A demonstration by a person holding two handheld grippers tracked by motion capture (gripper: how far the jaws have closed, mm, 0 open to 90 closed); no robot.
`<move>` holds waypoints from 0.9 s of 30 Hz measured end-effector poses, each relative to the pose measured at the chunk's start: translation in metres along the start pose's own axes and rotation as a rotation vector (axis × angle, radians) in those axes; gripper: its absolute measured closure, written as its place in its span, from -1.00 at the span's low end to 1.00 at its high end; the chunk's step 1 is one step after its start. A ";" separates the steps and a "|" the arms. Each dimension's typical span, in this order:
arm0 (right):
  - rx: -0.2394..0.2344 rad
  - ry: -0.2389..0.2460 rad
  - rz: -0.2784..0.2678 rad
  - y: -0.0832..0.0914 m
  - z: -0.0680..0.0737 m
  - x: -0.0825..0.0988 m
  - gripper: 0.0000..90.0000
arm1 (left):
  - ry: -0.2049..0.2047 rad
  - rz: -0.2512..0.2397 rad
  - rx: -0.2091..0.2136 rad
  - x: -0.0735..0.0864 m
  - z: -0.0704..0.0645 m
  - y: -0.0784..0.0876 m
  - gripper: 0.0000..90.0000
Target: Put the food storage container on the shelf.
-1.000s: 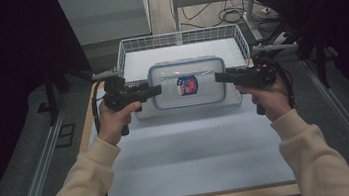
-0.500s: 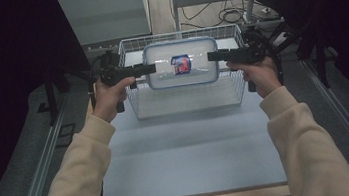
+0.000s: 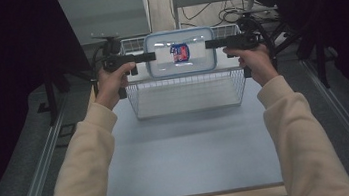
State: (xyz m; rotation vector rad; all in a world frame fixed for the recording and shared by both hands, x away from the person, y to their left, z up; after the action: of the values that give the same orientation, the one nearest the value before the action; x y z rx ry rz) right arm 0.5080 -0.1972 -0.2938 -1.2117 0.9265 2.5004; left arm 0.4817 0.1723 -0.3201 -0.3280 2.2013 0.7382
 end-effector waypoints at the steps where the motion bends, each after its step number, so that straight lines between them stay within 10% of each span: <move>1: 0.002 -0.004 -0.004 -0.001 -0.002 -0.001 0.15 | 0.004 0.003 0.000 -0.002 0.001 -0.001 0.08; 12: 0.005 -0.085 -0.028 -0.012 -0.015 -0.011 0.13 | 0.102 -0.001 0.016 -0.015 0.016 -0.010 0.07; 18: 0.093 -0.054 -0.011 -0.016 -0.012 -0.011 0.22 | 0.121 0.025 0.005 -0.018 0.019 -0.016 -0.02; 27: 0.098 -0.069 -0.007 -0.024 -0.016 -0.007 0.07 | 0.148 0.028 -0.010 -0.018 0.026 -0.020 -0.17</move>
State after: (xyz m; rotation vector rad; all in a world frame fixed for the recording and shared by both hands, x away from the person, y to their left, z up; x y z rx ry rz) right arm 0.5323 -0.1879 -0.3066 -1.0904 1.0127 2.4431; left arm 0.5181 0.1716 -0.3288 -0.3674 2.3465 0.7613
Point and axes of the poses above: each handheld gripper's, and its own axes: y roughly backward along the jaws, x roughly out of its underside, z roughly to its left, the point moved 1 cm from there along -y, roughly forward along the jaws, and after that the axes turned 3 degrees about z, right-handed, at the moved point
